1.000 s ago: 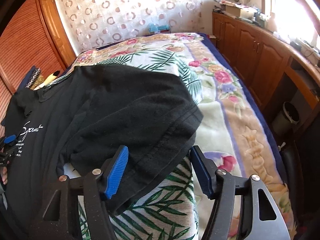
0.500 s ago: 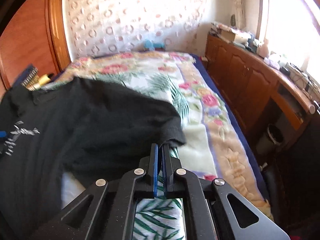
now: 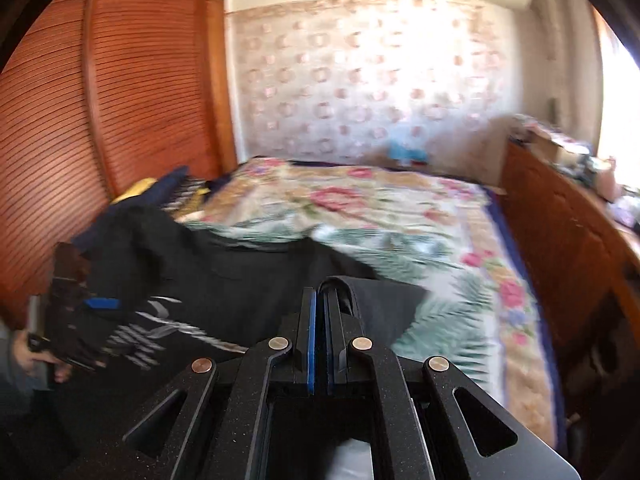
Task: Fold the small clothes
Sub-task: 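Fold the gripped side over the shirt body toward the left gripper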
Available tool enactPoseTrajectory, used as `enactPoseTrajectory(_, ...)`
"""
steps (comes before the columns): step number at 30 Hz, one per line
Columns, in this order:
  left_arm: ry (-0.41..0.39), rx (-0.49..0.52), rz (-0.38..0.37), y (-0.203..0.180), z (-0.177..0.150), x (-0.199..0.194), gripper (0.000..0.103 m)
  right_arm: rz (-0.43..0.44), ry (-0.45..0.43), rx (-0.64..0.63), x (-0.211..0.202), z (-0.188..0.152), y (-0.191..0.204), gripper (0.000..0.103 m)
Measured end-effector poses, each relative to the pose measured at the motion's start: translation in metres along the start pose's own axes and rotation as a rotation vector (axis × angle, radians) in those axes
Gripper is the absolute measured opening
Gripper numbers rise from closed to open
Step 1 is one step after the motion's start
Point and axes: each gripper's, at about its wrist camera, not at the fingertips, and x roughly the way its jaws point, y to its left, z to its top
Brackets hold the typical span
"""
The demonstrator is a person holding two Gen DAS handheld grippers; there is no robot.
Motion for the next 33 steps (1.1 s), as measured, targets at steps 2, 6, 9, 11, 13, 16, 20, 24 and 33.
enactPoseTrajectory(2, 0.000, 0.000, 0.000, 0.000, 0.000, 0.000, 0.103, 0.033, 0.014, -0.007, 0.010, -0.002, 0.008, 0.005)
enactPoseTrajectory(6, 0.000, 0.000, 0.000, 0.000, 0.000, 0.000, 0.103, 0.026, 0.019, -0.007, 0.017, -0.011, 0.001, 0.025)
enactPoseTrajectory(9, 0.000, 0.000, 0.000, 0.000, 0.000, 0.000, 0.103, 0.016, 0.022, 0.033, 0.014, -0.019, -0.015, 0.032)
enactPoseTrajectory(11, 0.000, 0.000, 0.000, 0.000, 0.000, 0.000, 0.103, -0.024, 0.037, 0.037, 0.011, -0.028, -0.027, 0.032)
enactPoseTrajectory(13, -0.001, 0.000, 0.000, 0.000, -0.001, -0.001, 0.103, -0.041, 0.067, 0.039, 0.011, -0.030, -0.023, 0.032)
enactPoseTrajectory(16, 0.000, 0.000, 0.000, -0.001, 0.000, 0.000, 0.103, -0.038, 0.128, 0.052, 0.022, -0.042, -0.023, 0.032)
enactPoseTrajectory(20, -0.001, 0.000, 0.000, -0.001, 0.000, 0.000, 0.103, -0.017, 0.197, 0.034, 0.039, -0.061, -0.010, 0.046)
enactPoseTrajectory(24, -0.001, 0.000, 0.000, 0.000, -0.001, -0.001, 0.103, -0.025, 0.244, 0.022, 0.055, -0.073, -0.005, 0.048)
enactPoseTrajectory(33, -0.001, 0.000, 0.000, -0.001, 0.000, 0.000, 0.103, -0.032, 0.285, -0.012, 0.093, -0.058, -0.002, 0.038)
